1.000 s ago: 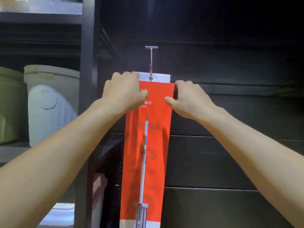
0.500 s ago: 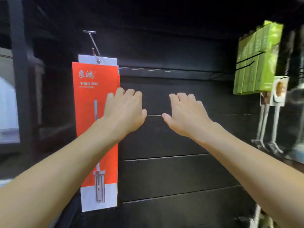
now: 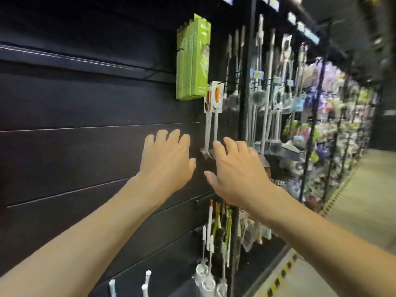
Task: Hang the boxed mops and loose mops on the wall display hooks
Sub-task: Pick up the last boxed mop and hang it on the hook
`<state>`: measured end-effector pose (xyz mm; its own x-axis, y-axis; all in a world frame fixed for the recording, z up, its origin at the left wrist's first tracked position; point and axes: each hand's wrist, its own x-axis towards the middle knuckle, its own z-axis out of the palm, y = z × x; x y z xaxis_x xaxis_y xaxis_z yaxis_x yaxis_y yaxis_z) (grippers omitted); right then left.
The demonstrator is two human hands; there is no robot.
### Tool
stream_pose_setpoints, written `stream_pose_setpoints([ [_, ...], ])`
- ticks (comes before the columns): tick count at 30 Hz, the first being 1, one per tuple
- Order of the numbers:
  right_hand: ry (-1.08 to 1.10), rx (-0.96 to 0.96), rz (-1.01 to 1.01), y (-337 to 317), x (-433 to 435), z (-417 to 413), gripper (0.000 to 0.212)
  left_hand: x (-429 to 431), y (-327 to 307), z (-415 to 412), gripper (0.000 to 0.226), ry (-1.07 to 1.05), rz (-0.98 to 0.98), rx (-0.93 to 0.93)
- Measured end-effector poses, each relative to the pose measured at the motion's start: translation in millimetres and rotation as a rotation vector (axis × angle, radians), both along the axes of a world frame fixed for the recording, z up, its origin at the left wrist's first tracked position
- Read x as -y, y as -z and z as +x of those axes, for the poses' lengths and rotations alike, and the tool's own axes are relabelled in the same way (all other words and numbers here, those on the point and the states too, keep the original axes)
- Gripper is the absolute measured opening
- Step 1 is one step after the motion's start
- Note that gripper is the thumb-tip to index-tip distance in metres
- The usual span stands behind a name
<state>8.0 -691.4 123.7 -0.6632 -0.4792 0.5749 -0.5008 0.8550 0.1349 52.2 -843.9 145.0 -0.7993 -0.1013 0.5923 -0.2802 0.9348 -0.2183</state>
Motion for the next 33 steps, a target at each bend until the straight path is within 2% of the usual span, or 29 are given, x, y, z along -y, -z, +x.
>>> stream_pose_setpoints([
  [9,0.459,0.125,-0.006,36.8,-193.3,-22.5,0.079,-183.0,33.9,-87.7,0.058,0.448,0.043,0.062],
  [14,0.709,0.17,-0.016,51.0,-289.6,-26.4,0.072,-289.5,54.6,-131.2,0.062,0.682,0.084,0.132],
  [26,1.209,0.261,0.006,73.6,-474.3,-65.6,0.078,-509.1,82.9,-234.6,0.059,1.159,0.126,0.208],
  [33,1.45,0.331,-0.057,104.2,-563.8,-72.1,0.079,-631.7,118.0,-270.6,0.063,1.352,0.115,0.355],
])
